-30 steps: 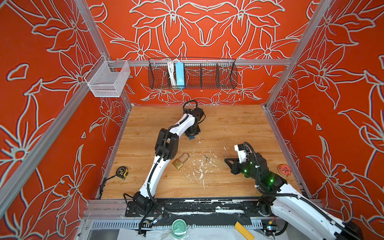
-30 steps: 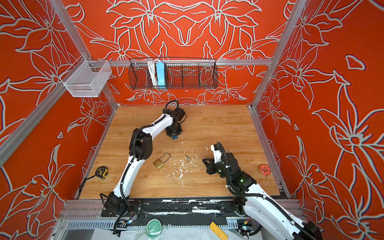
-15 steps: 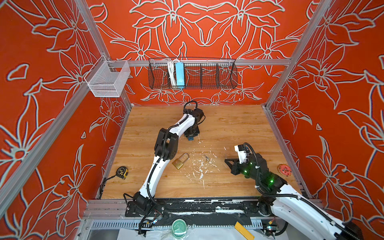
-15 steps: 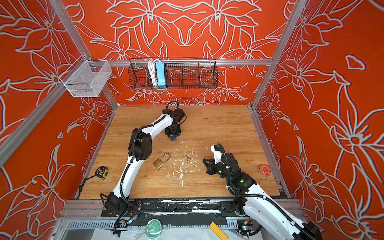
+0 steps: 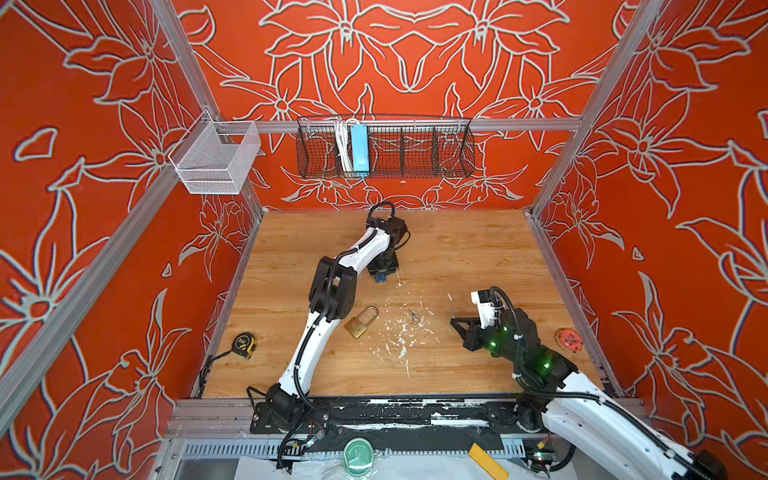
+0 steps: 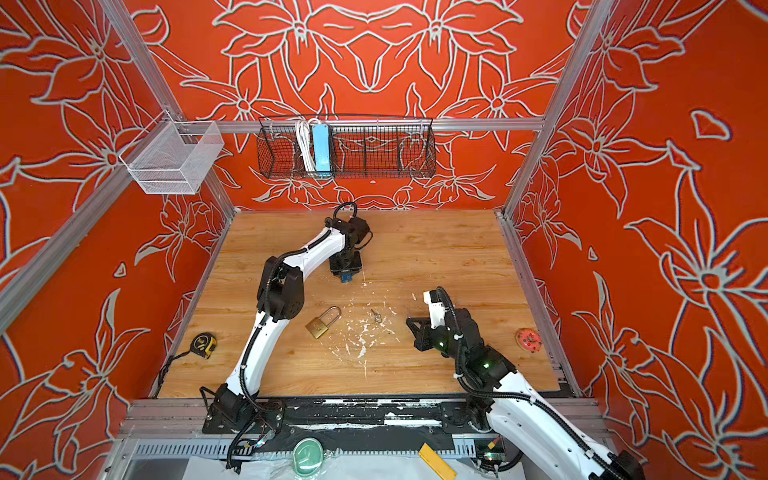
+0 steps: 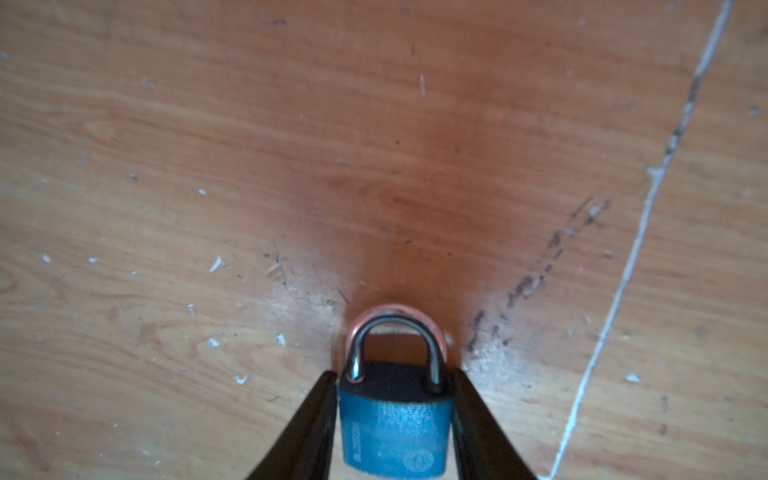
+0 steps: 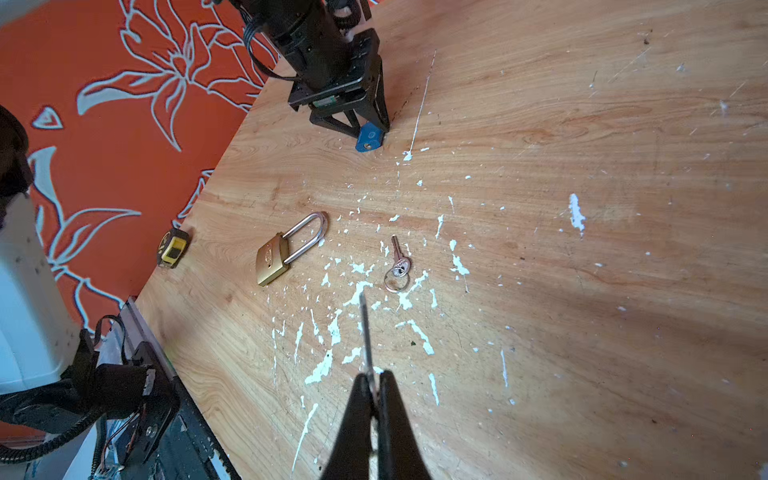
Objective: Unlock with the key
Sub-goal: 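Hold the blue padlock in the left gripper and the key in the right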
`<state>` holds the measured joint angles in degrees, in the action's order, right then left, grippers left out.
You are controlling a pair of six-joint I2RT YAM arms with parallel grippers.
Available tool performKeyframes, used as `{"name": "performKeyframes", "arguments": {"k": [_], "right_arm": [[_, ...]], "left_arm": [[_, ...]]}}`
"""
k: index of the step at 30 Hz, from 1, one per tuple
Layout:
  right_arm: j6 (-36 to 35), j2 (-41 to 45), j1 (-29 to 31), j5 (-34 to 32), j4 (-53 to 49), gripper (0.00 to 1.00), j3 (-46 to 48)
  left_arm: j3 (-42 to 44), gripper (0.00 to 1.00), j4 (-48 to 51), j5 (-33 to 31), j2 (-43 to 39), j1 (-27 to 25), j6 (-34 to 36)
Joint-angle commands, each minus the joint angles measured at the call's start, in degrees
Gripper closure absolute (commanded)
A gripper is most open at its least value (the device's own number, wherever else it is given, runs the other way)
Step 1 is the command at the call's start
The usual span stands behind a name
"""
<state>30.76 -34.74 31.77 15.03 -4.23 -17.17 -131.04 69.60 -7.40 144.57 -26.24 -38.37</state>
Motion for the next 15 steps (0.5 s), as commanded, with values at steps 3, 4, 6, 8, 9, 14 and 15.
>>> {"name": "performKeyframes", "arguments": {"k": [3,4,6,8,9,14,15], "right_arm": [[1.1,0.4,-0.3,0.3,-0.3,1.00,0.7],[1.0,0.4,-0.3,0.3,-0.4,1.00,0.6],[0.9,0.4,-0.3,0.2,-0.5,1.00,0.6],[1.0,0.5,-0.3,0.2,-0.5,1.00,0.6],[1.1,0.5,-0.3,0.2,-0.5,1.00,0.6],[1.0,0.5,-0.3,0.1,-0.8,1.00,0.6],[0.9,0.5,-0.3,0.1,-0.9,1.00,0.6]], "left_arm": [[1.4,0.55,4.7,1.1,4.9,0.0,0.6],[1.5,0.55,4.4,1.4,5.0,-0.1,0.5],[1.6,0.55,4.0,2.3,5.1,-0.1,0.5],[1.4,0.55,3.4,3.1,5.3,0.0,0.3],[1.3,0.56,3.3,3.4,5.4,-0.1,0.3],[1.2,0.67,3.4,3.8,5.6,0.0,0.2],[1.3,0.69,3.4,3.8,5.4,-0.1,0.2]]}}
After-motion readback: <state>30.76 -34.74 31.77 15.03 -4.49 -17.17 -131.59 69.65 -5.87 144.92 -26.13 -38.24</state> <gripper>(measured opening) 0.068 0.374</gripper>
